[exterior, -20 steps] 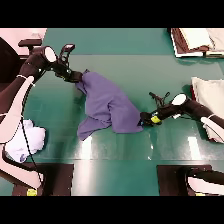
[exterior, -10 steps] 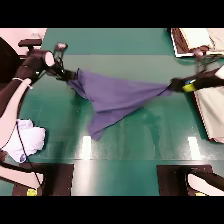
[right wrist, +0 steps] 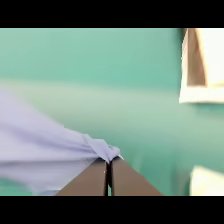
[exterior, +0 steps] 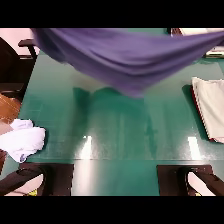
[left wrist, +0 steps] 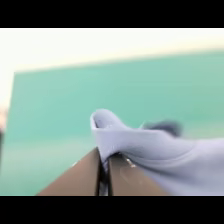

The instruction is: Fold the shirts.

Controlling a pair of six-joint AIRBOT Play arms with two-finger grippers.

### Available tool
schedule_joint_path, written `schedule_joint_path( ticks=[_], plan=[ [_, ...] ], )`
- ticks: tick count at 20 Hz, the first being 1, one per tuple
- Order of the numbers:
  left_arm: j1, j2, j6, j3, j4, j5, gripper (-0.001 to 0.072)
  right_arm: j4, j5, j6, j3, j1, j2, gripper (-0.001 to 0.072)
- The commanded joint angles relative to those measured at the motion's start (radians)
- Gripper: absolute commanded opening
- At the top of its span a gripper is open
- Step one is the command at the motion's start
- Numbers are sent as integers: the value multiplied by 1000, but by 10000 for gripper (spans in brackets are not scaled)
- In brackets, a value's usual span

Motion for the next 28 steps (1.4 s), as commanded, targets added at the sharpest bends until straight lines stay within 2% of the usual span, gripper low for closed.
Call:
schedule_joint_path(
  ticks=[1, 5, 8, 11, 14, 16, 18, 21, 25, 28],
  plan=[
    [0, 198, -1, 39, -3, 26, 31, -7, -3, -28, 151, -6, 54, 14],
    [0, 359, -1, 38, -54, -2, 31, -58, 2, -35, 275, -6, 85, 14],
    [0, 431, -1, 38, -119, -74, 30, -128, 79, -31, 365, -6, 67, 14],
    [0, 426, -1, 36, -193, -301, 30, -161, 226, -10, 459, -6, -30, 13],
    [0, 360, -1, -56, -209, -557, 31, -151, 295, -7, 394, 13, -146, 13],
    [0, 310, -1, -219, -222, -602, 31, -155, 307, -5, 286, 56, -233, 14],
    [0, 270, 0, -431, -274, -506, 31, -156, 304, -5, 183, 96, -346, 14],
    [0, 153, 9, -664, -294, -220, 31, -156, 267, -6, 90, 124, -534, 14],
    [0, -127, 74, -618, -293, 58, 30, -153, 212, -6, 156, 124, -734, 14],
    [0, -315, 79, -467, -274, 150, 31, -153, 214, -5, 265, 124, -813, 14]
  ],
)
